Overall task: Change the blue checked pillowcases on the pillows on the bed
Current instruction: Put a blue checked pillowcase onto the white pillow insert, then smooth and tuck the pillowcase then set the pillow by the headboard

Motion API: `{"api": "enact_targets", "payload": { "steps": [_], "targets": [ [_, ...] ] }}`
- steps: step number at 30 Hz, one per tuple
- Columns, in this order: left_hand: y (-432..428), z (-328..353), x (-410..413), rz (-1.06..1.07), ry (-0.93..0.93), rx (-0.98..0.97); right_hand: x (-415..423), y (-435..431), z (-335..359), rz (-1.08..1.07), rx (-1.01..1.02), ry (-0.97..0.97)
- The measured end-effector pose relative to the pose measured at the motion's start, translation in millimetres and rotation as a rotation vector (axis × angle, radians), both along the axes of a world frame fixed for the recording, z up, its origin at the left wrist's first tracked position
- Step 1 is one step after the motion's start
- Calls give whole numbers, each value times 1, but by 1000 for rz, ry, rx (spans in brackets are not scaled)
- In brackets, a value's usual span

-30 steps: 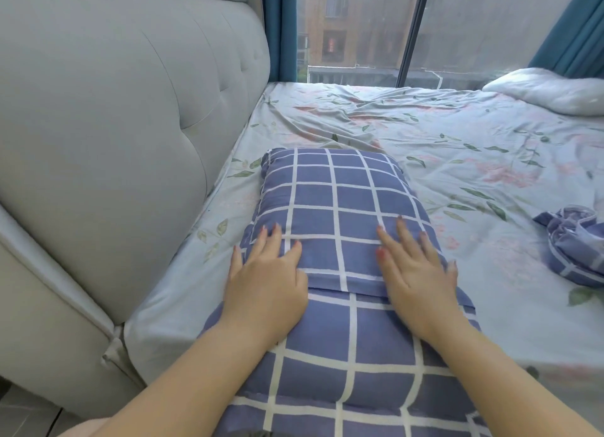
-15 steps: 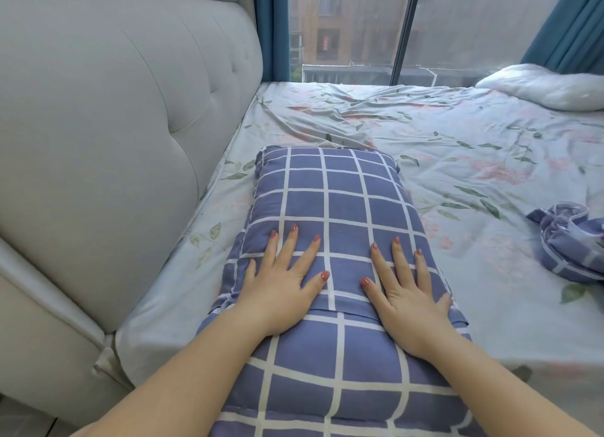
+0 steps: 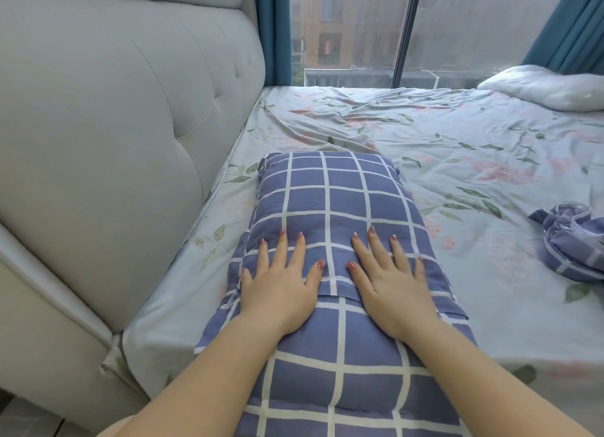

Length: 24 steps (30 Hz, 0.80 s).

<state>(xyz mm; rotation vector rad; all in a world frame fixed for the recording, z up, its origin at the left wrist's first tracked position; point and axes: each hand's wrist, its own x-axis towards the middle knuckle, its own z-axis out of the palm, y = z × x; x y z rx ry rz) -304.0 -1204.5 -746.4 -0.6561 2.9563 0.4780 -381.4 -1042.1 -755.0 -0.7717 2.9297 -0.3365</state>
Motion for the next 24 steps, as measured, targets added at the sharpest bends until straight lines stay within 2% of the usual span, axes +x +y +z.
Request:
{"api": "enact_targets", "payload": {
  "steps": [3,8,16,24],
  "targets": [
    [-8,-14,-17,7,0,9,-11,-10,-20,-21,8,35],
    [-19,-33,-47,37,14,-96,-37,-30,-39,-45,4,107],
    [-42,-34,-109,56,-27,-58,-94,-54,-43,-27,14,65],
    [-14,-41,-45,-54,79,-279,-37,-23,-42,41,33,119]
  ]
}}
